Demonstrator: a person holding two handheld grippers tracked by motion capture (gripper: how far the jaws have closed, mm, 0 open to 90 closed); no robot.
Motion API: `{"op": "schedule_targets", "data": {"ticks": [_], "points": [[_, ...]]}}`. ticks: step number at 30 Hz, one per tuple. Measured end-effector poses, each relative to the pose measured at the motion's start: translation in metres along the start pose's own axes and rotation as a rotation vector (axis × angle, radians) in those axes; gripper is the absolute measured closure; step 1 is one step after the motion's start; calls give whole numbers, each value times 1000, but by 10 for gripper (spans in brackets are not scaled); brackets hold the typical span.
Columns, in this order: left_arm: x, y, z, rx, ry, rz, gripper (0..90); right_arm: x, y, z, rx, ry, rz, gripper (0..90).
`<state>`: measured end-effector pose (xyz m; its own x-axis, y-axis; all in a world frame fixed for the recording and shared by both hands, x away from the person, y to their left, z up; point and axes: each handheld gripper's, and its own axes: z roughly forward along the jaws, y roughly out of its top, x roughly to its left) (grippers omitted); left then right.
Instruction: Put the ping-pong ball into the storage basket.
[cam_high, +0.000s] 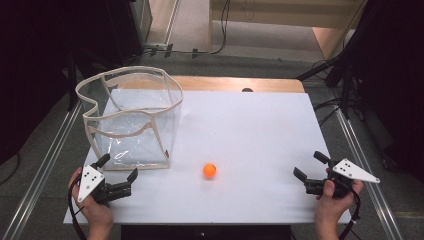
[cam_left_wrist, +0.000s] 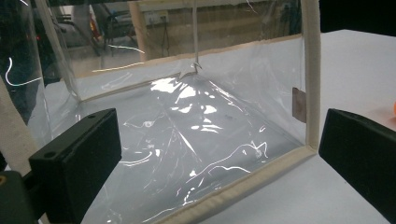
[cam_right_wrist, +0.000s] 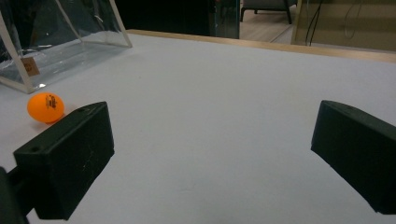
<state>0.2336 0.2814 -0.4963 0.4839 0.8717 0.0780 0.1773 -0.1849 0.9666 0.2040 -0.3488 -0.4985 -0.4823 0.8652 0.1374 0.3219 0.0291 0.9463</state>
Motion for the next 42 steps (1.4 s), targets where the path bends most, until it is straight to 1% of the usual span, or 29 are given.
{"op": "schedule_targets", "data": {"ticks": [4,5,6,7,9,11,12,13,14,15,16,17,18,19,20,21,23,24,25,26,27,28,29,34,35,36,38,40,42], "points": [[0,0,0,3,0,2,0,4,9,2,15,11,-12,0],[0,0,0,3,0,1,0,6,15,3,31,17,-30,0],[0,0,0,3,-1,1,0,6,15,3,31,17,-30,0],[0,0,1,3,-5,0,0,9,21,5,45,32,-47,0],[-1,0,2,5,-10,3,0,12,27,11,69,42,-74,0],[-1,1,4,15,-14,8,0,14,28,14,79,48,-79,0],[-2,1,4,19,-15,14,0,15,29,17,87,54,-82,0],[-2,1,5,24,-13,19,0,15,31,26,112,68,-90,0],[-2,1,5,26,-12,23,0,15,32,32,130,75,-96,0],[-2,1,6,28,-7,20,0,15,32,32,130,75,-96,0],[-2,1,6,23,-8,14,0,15,34,37,159,72,-108,0],[-3,2,6,27,-10,35,0,14,37,41,172,93,-102,0],[-5,2,6,33,-9,46,0,12,39,43,183,124,-83,0],[-6,1,6,36,-2,51,0,11,40,45,192,132,-54,0],[-5,1,3,21,9,38,0,8,43,46,188,147,-25,0],[-5,1,3,21,9,38,0,8,48,47,195,158,-15,0],[-2,1,2,12,11,16,0,14,62,46,224,165,-48,0],[-1,1,2,9,2,10,0,14,62,46,224,165,-48,0],[-1,1,1,11,-5,13,0,17,68,45,239,168,-69,0],[-1,0,1,11,-8,11,0,21,76,43,249,177,-103,0],[-1,0,1,11,-8,11,0,22,78,42,257,179,-111,0],[-1,0,1,12,-8,10,0,22,78,42,257,179,-111,0],[-1,0,1,13,-11,12,0,24,79,41,263,179,-124,0],[-2,1,3,18,-14,17,0,29,77,42,277,192,-131,0],[-2,1,3,18,-14,17,0,30,78,43,289,192,-137,0],[-2,1,3,22,-13,18,0,32,77,48,292,205,-138,0],[-2,1,3,22,-13,20,0,33,77,50,295,210,-132,0],[-2,1,4,30,-18,24,0,35,77,57,292,224,-130,0],[-3,1,5,35,-17,29,0,39,76,66,312,236,-140,0]]}}
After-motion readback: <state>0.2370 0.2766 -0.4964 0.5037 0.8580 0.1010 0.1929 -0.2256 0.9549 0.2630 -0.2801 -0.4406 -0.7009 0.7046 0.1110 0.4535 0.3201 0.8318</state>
